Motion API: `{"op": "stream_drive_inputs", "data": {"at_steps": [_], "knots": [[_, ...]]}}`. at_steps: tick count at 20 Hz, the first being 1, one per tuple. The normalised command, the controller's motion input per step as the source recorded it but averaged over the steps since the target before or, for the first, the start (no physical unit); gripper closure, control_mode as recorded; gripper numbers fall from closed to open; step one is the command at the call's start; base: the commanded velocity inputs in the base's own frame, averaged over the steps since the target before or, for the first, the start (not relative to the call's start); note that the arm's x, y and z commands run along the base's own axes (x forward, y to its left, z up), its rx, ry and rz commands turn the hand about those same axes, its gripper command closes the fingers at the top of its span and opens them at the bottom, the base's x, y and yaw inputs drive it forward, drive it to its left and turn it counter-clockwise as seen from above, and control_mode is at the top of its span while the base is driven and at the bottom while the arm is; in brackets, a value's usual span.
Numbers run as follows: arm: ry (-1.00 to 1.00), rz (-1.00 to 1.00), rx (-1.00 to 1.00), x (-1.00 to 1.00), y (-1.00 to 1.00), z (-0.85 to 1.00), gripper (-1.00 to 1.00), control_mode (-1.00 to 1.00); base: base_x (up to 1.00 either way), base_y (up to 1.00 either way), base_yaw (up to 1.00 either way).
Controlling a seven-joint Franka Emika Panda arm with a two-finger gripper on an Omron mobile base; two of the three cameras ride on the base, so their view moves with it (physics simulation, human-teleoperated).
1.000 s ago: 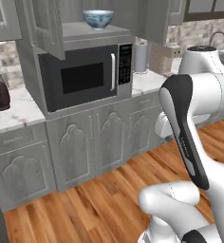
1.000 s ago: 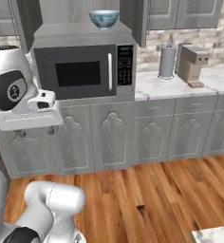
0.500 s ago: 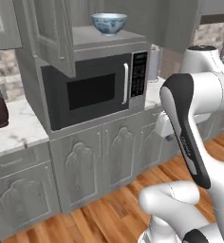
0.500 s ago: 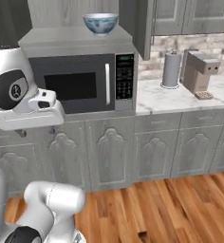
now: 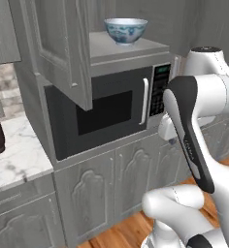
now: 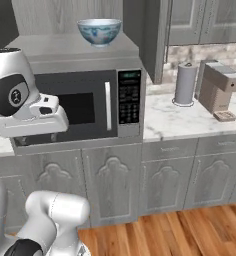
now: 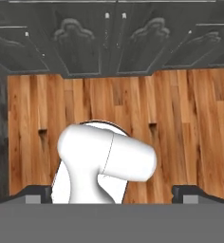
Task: Pick up the bowls from the cabinet and place each bowl in front of a stool on the dining counter.
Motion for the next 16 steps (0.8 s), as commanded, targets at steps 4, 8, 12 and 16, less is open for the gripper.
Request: {"op": "stream_drive_inputs", "data": {"at_steps": [4, 8, 12, 16], "knots": [[0.00, 0.00, 0.00, 0.00, 0.00, 0.00, -1.00, 1.00, 0.63, -0.24, 0.03], [0.00, 0.00, 0.00, 0.00, 0.00, 0.00, -1.00, 1.00, 0.23, -0.23, 0.09], [0.00, 0.00, 0.00, 0.00, 0.00, 0.00, -1.00, 1.00, 0.00, -0.09, 0.16], [0.00, 0.00, 0.00, 0.00, 0.00, 0.00, -1.00, 1.00, 0.19, -0.34, 0.17]]}}
